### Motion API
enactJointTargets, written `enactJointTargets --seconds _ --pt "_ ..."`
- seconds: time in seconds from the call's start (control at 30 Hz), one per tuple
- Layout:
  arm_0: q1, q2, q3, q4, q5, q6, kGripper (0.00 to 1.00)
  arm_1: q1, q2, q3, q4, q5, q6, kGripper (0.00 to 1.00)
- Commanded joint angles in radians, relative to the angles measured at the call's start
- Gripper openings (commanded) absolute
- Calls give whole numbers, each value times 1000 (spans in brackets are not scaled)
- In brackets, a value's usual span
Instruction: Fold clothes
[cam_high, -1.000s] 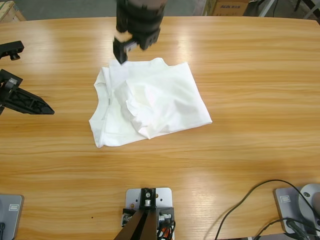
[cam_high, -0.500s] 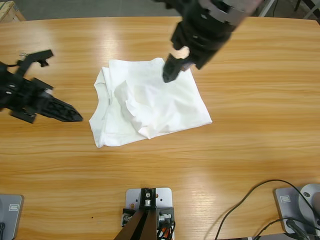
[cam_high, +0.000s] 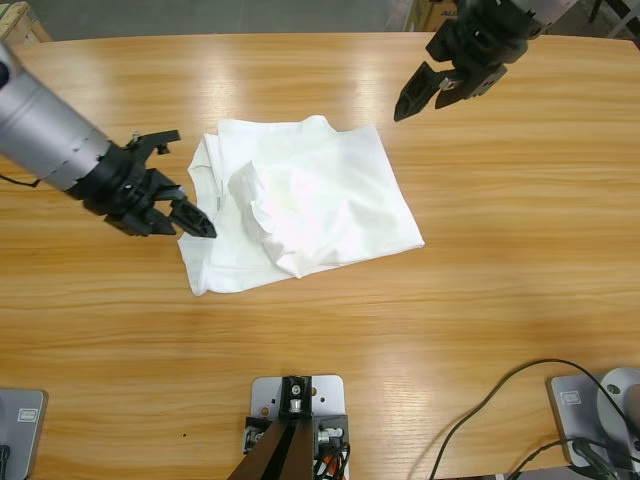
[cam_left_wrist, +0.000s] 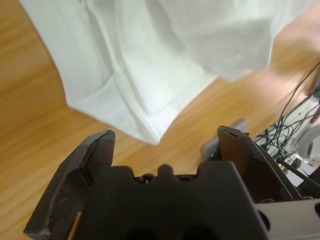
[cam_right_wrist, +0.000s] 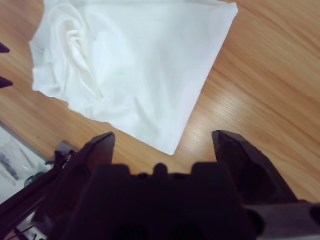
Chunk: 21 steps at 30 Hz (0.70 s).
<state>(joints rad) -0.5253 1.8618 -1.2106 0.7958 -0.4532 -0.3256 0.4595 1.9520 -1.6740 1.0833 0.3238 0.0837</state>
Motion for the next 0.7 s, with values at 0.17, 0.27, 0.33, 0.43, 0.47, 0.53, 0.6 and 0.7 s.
enactJointTargets --seconds 0.17,0.27,0.33,0.43,0.47,0.53,0.6,0.7 --pt "2 120 -79 -13 49 -15 807 -14 175 -25 -8 121 -30 789" --pt "23 104 -74 -5 71 -14 807 -69 172 15 -28 141 -30 789" --pt "39 100 -69 -1 75 -15 807 -109 150 93 -74 184 -30 789" --pt "47 93 -60 2 83 -13 807 -163 104 236 -152 221 -30 789" --pt "47 93 -56 2 84 -12 807 -172 92 269 -165 225 -28 789" --pt "47 95 -49 1 92 -12 807 -176 79 323 -187 227 -12 789" --pt "47 94 -46 0 93 -11 807 -178 63 374 -227 229 11 789" --pt "48 88 -46 1 93 -9 807 -186 42 416 -258 233 34 789"
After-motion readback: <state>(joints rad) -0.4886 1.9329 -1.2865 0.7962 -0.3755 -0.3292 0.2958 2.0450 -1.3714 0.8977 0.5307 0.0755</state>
